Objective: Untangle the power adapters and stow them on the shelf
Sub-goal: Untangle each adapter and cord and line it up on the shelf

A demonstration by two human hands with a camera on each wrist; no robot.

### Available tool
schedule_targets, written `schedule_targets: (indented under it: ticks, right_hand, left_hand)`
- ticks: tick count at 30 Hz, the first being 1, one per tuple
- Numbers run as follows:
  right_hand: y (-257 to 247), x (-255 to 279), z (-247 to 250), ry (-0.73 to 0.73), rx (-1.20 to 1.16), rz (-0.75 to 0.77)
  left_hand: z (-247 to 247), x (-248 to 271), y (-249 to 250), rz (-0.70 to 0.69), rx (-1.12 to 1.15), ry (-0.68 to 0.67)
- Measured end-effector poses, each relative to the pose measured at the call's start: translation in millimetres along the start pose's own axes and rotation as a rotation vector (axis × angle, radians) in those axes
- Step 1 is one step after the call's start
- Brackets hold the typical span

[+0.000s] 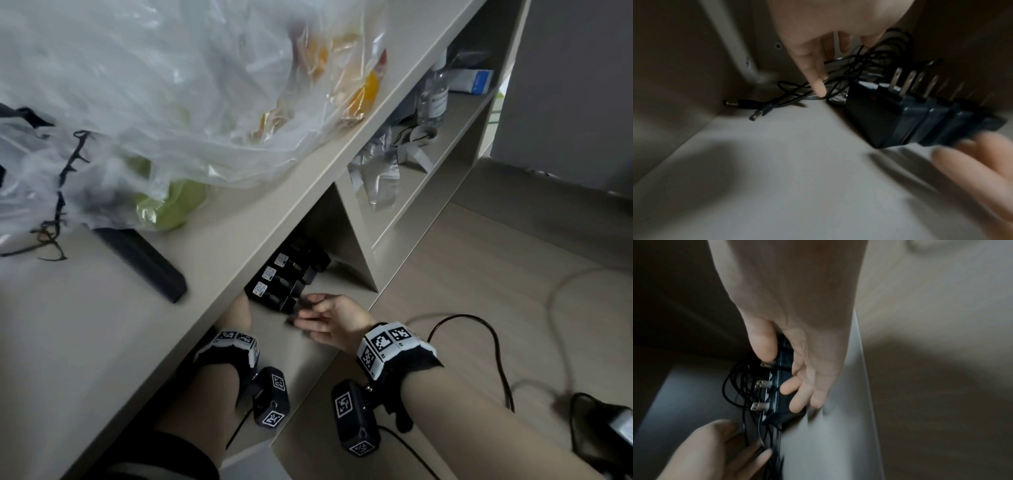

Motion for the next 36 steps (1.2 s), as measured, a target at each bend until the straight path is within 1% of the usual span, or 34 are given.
schedule_targets:
  ticks: [1, 4, 5, 8, 10, 13, 16, 18, 21, 24, 25, 26, 28, 29, 30, 31, 33, 34, 36]
  right_hand:
    - [-3, 6, 4, 0.014, 0.024, 0.013]
    - [-14, 22, 13, 0.039, 0.049, 0.058]
    - [-18, 29, 15, 0.043, 0.054, 0.073]
    - [-26, 52, 21, 0.067, 0.058, 0.123]
    - [-31, 69, 26, 0.103, 0.049, 0.165]
    - [-39, 98, 38, 0.159, 0.064, 0.213]
    - [-47, 131, 60, 0.231, 0.128, 0.286]
    - [-52, 158, 82, 0.34, 0.208, 0.378]
    - [-59, 209, 124, 0.537, 0.328, 0.522]
    - [-60, 258, 172, 0.778, 0.459, 0.599]
    - [-58, 269, 186, 0.846, 0.478, 0.595]
    - [-54, 280, 200, 0.884, 0.482, 0.57]
    - [-43, 293, 220, 0.867, 0.48, 0.478]
    - [-38, 297, 226, 0.838, 0.5, 0.421]
    - [-33, 299, 232, 0.815, 0.551, 0.364]
    - [-31, 301, 236, 0.802, 0.624, 0.32]
    - [-28, 302, 243, 0.801, 0.795, 0.281]
    - [-28, 302, 245, 0.801, 0.831, 0.276]
    - [-28, 300, 249, 0.799, 0.823, 0.284]
  left_hand:
    - [2, -1, -2, -0.004, 0.009, 0.042]
    - [7, -3, -6, -0.09, 0.03, 0.206]
    - [7, 1, -5, -0.108, 0.018, 0.235]
    - [1, 13, -5, -0.191, 0.008, 0.284]
    - [-10, 25, -2, -0.259, 0.025, 0.282]
    - [-33, 50, 14, -0.369, 0.043, 0.193]
    - [-61, 89, 35, -0.54, 0.064, 0.12]
    - [-83, 122, 48, -0.635, 0.094, 0.041]
    - [-124, 178, 64, -0.755, 0.075, -0.157]
    - [-162, 232, 74, -0.94, 0.013, -0.321]
    - [-172, 248, 74, -0.989, -0.038, -0.386]
    - [-184, 262, 73, -1.028, -0.118, -0.473]
    - [-213, 282, 65, -1.081, -0.361, -0.662]
    - [-225, 289, 58, -1.092, -0.52, -0.733]
    - [-236, 292, 52, -1.109, -0.67, -0.775]
    - [-243, 295, 47, -1.123, -0.785, -0.798]
    - [-250, 294, 41, -1.122, -0.856, -0.832]
    - [-253, 292, 38, -1.135, -0.861, -0.835]
    - [-255, 289, 37, -1.215, -0.881, -0.819]
Point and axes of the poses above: each hand's wrist, its own x-axis away from the middle knuckle, its own z-axis out of the back of the hand, y = z × x, the point moved 3 cm from there along -x, towards the middle knuckle, and after that the axes turned 7 degrees about z, right-handed, at the moved point
